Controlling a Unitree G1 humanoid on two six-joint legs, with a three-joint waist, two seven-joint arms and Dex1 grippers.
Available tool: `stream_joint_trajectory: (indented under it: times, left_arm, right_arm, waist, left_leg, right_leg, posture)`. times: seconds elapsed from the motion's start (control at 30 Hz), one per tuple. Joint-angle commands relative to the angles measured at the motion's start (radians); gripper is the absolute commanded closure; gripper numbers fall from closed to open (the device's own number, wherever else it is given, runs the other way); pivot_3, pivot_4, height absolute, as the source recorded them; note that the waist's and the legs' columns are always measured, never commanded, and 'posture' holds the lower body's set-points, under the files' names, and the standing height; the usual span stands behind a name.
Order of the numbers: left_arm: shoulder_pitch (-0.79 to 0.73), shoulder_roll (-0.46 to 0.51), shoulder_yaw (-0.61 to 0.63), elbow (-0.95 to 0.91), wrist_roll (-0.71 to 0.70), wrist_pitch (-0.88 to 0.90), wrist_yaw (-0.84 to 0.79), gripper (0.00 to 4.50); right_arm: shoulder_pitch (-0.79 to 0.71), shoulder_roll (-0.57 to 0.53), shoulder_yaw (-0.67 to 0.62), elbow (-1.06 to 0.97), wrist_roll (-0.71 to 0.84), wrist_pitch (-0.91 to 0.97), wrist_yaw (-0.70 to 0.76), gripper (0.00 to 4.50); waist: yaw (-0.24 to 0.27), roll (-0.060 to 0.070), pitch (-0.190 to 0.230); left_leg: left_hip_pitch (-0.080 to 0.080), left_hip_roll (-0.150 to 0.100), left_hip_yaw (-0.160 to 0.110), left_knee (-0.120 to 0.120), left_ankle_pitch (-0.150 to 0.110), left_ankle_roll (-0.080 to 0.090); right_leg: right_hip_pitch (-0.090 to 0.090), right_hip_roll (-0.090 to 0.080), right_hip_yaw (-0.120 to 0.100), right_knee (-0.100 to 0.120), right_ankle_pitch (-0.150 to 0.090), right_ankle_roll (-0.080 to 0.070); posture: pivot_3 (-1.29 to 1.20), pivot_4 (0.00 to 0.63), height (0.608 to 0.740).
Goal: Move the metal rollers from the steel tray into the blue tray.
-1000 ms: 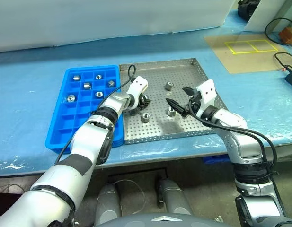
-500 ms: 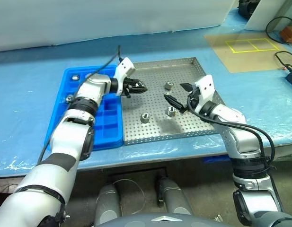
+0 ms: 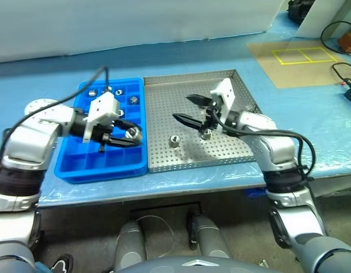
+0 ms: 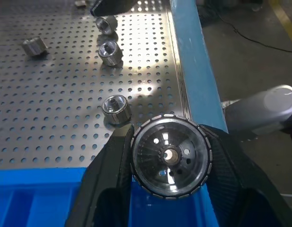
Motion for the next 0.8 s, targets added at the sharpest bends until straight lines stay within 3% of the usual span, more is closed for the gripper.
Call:
stream_joint_trajectory:
  times: [0.03, 0.13, 0.3, 0.57, 0.8]
  left_arm:
    - [0.045, 0.044, 0.135, -0.097, -0.092, 0.061, 0.075, 2.77]
    - [0.121, 0.046, 0.197, -0.122, -0.092, 0.071, 0.173, 2.77]
    - [0.254, 0.044, 0.256, -0.024, 0.028, -0.034, 0.376, 2.77]
    - [0.473, 0.014, 0.4, -0.028, -0.008, -0.088, 0.474, 2.77]
    - [0.443, -0.047, 0.359, 0.041, 0.038, -0.172, 0.613, 2.77]
  right_arm:
    - [-0.099, 0.056, 0.003, 0.024, 0.122, 0.077, 0.09, 0.0]
    - [-0.161, 0.094, 0.023, 0.072, 0.128, 0.079, 0.127, 0.0]
    - [-0.219, 0.128, 0.043, 0.163, 0.098, 0.041, 0.162, 0.0]
    - [-0.219, 0.13, 0.069, 0.215, 0.046, -0.007, 0.176, 0.0]
    - [-0.228, 0.134, 0.064, 0.235, 0.019, -0.03, 0.17, 0.0]
  waist:
    - [0.008, 0.0, 0.0]
    - [0.023, 0.001, 0.0]
    - [0.055, 0.0, 0.0]
    - [0.089, 0.0, 0.0]
    - [0.112, 0.0, 0.0]
  left_leg:
    - [0.0, 0.0, 0.0, 0.0, 0.001, -0.001]
    - [0.001, 0.001, -0.002, -0.001, 0.001, -0.002]
    - [0.0, 0.002, -0.003, -0.003, 0.002, -0.003]
    - [-0.006, 0.005, -0.009, -0.003, 0.002, -0.004]
    - [-0.006, 0.008, -0.009, -0.004, 0.004, -0.007]
  right_leg:
    - [0.0, 0.0, -0.001, 0.0, 0.0, 0.001]
    - [0.0, 0.0, -0.002, 0.002, 0.0, 0.0]
    - [0.0, 0.0, -0.006, 0.003, 0.001, -0.007]
    - [-0.001, 0.0, -0.016, 0.001, -0.001, -0.01]
    - [0.0, 0.0, -0.018, 0.002, -0.001, -0.01]
  posture:
    - [-0.11, 0.15, 0.74]
    - [-0.04, 0.15, 0.74]
    - [0.04, 0.15, 0.74]
    - [0.07, 0.15, 0.74]
    - [0.08, 0.15, 0.74]
